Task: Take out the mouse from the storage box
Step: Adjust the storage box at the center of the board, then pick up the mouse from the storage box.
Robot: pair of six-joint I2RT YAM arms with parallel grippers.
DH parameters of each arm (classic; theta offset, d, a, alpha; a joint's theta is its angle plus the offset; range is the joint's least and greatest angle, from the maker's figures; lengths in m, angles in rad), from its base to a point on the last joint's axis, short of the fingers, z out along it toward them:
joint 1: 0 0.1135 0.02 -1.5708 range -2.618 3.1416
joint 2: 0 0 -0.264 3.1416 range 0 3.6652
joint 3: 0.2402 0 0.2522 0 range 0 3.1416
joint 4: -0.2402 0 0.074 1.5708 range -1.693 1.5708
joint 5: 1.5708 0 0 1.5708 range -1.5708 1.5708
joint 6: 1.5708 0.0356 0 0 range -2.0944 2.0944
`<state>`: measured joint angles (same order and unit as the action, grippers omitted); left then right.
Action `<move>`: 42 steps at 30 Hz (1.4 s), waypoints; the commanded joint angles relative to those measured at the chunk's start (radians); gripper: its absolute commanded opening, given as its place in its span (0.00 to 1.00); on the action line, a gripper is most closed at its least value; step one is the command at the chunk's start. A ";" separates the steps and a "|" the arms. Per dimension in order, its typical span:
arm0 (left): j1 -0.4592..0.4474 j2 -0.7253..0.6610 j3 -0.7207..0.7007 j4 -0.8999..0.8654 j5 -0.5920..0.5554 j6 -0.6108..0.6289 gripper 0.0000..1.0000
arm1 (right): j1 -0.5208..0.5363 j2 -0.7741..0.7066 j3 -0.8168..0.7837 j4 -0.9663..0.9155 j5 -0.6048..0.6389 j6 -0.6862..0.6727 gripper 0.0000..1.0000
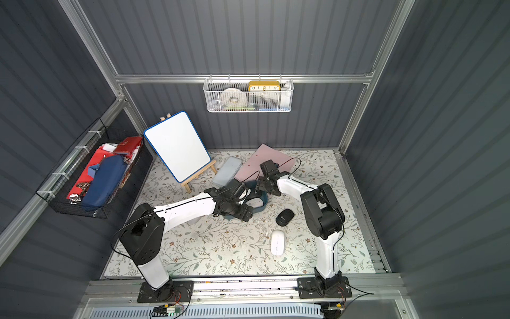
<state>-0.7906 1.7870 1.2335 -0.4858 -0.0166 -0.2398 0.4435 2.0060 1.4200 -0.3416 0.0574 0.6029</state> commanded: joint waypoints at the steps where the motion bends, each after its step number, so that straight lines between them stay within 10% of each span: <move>1: 0.001 0.016 0.037 0.013 0.002 0.024 0.90 | -0.008 -0.010 0.038 -0.044 -0.062 -0.041 0.81; 26: 0.113 0.272 0.388 -0.150 0.168 0.427 0.73 | -0.008 -0.734 -0.555 -0.054 -0.091 0.021 0.82; 42: 0.078 0.456 0.437 -0.211 0.143 0.415 0.82 | -0.008 -0.825 -0.599 -0.103 -0.072 0.033 0.83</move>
<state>-0.6979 2.1742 1.6638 -0.6338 0.1467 0.1631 0.4366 1.1893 0.8352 -0.4202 -0.0296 0.6289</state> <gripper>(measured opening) 0.819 0.826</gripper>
